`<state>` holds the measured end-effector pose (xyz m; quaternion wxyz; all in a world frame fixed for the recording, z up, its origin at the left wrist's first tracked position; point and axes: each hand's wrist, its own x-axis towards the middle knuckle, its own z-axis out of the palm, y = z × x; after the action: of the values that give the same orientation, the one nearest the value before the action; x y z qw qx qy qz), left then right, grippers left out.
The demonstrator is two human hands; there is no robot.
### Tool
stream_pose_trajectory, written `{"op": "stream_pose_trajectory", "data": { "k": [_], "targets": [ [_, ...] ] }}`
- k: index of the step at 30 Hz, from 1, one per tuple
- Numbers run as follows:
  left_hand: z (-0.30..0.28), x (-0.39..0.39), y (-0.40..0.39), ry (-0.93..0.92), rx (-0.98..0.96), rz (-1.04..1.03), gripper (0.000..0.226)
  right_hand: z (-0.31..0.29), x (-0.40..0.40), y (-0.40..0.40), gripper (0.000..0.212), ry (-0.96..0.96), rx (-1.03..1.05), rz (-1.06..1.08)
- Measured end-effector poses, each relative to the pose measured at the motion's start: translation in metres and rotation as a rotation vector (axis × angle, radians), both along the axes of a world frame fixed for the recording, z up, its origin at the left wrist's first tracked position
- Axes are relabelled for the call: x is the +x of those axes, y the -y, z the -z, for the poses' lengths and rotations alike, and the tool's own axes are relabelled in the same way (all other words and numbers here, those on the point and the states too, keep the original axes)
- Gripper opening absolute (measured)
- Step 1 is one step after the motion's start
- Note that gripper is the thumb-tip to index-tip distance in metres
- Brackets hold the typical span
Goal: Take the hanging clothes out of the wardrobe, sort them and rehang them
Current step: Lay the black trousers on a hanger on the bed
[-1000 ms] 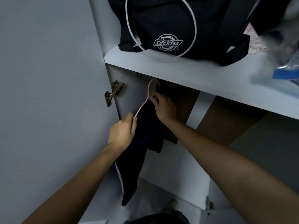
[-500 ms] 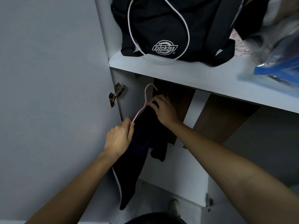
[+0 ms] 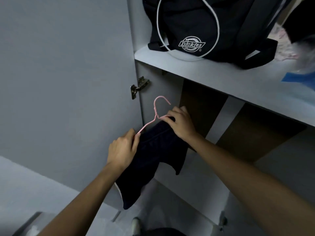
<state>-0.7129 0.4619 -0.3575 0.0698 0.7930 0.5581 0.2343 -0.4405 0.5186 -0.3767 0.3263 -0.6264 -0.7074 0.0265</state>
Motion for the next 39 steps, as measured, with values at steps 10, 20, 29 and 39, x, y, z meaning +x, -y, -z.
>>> {"op": "stream_pose_trajectory", "data": {
  "k": [10,20,29,39],
  "targets": [
    [0.008,-0.052,0.119,-0.001,-0.016,-0.221,0.038,0.02,-0.067,0.058,0.045,-0.078,-0.014,-0.276],
    [0.001,-0.179,0.262,0.031,0.051,-0.464,0.036,0.001,-0.216,0.159,0.046,-0.118,-0.01,-0.503],
    [0.004,-0.316,0.439,0.015,0.079,-0.744,0.035,-0.009,-0.396,0.282,0.052,-0.075,-0.076,-0.791],
    [0.016,-0.381,0.632,0.099,0.008,-1.347,0.032,0.01,-0.577,0.4,0.06,-0.079,-0.153,-1.267]
  ]
}}
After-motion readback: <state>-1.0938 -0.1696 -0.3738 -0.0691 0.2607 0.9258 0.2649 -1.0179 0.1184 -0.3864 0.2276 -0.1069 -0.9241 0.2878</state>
